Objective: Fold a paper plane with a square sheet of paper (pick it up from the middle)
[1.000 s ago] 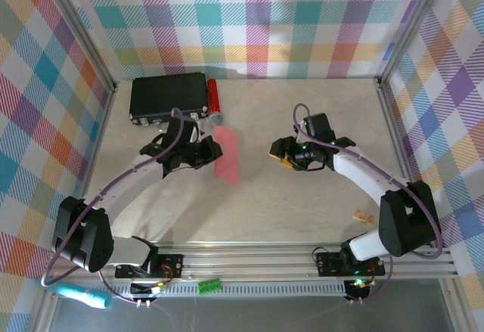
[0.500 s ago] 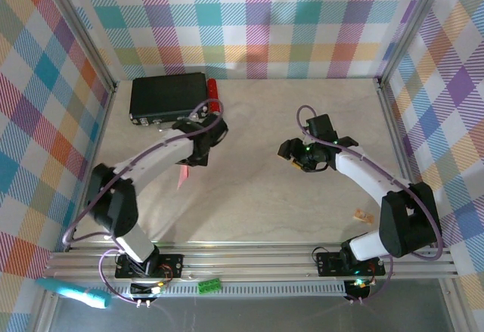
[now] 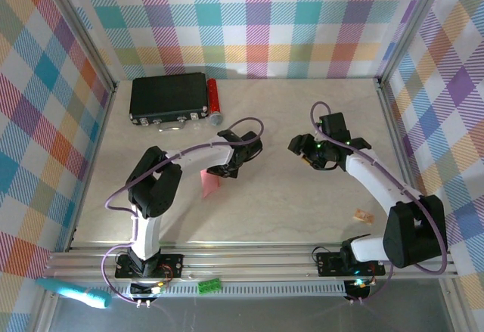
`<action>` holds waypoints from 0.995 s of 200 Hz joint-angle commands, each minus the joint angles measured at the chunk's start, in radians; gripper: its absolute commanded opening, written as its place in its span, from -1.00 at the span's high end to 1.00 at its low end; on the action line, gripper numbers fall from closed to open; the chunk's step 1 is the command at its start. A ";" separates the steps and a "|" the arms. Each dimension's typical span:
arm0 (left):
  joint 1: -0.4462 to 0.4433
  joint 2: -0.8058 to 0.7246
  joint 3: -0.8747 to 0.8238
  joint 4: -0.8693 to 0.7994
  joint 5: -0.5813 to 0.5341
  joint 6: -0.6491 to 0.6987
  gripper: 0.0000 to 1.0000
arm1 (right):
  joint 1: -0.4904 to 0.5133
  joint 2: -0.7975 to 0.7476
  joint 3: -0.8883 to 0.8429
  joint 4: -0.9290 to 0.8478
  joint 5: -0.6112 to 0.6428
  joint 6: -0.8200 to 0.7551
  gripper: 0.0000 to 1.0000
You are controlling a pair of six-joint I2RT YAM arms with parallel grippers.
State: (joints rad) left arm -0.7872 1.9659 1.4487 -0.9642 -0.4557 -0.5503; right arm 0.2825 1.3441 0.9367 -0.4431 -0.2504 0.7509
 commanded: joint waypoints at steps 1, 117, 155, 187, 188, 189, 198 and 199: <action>-0.012 -0.014 -0.032 0.129 0.186 -0.031 0.62 | -0.006 -0.007 -0.027 -0.017 -0.015 0.011 -0.16; 0.211 -0.431 -0.329 0.407 0.492 -0.107 -0.26 | 0.236 0.218 0.041 0.119 -0.107 0.015 0.37; 0.357 -0.575 -0.528 0.453 0.507 -0.206 -0.63 | 0.382 0.390 0.157 0.146 -0.101 0.025 0.65; 0.433 -0.674 -0.660 0.502 0.535 -0.265 -0.94 | 0.451 0.524 0.271 0.141 -0.089 0.024 0.79; 0.434 -0.675 -0.663 0.503 0.534 -0.266 -0.95 | 0.453 0.529 0.275 0.141 -0.089 0.023 0.79; 0.436 -0.676 -0.665 0.503 0.534 -0.265 -0.95 | 0.455 0.533 0.280 0.141 -0.089 0.023 0.79; 0.443 -0.686 -0.678 0.504 0.539 -0.267 -0.99 | 0.469 0.575 0.321 0.127 -0.082 0.012 0.79; 0.443 -0.686 -0.678 0.502 0.540 -0.267 -1.00 | 0.471 0.580 0.326 0.125 -0.081 0.012 0.79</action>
State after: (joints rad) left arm -0.3637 1.3262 0.8066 -0.5049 0.0467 -0.7666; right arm 0.7231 1.8469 1.1774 -0.3107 -0.3485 0.7761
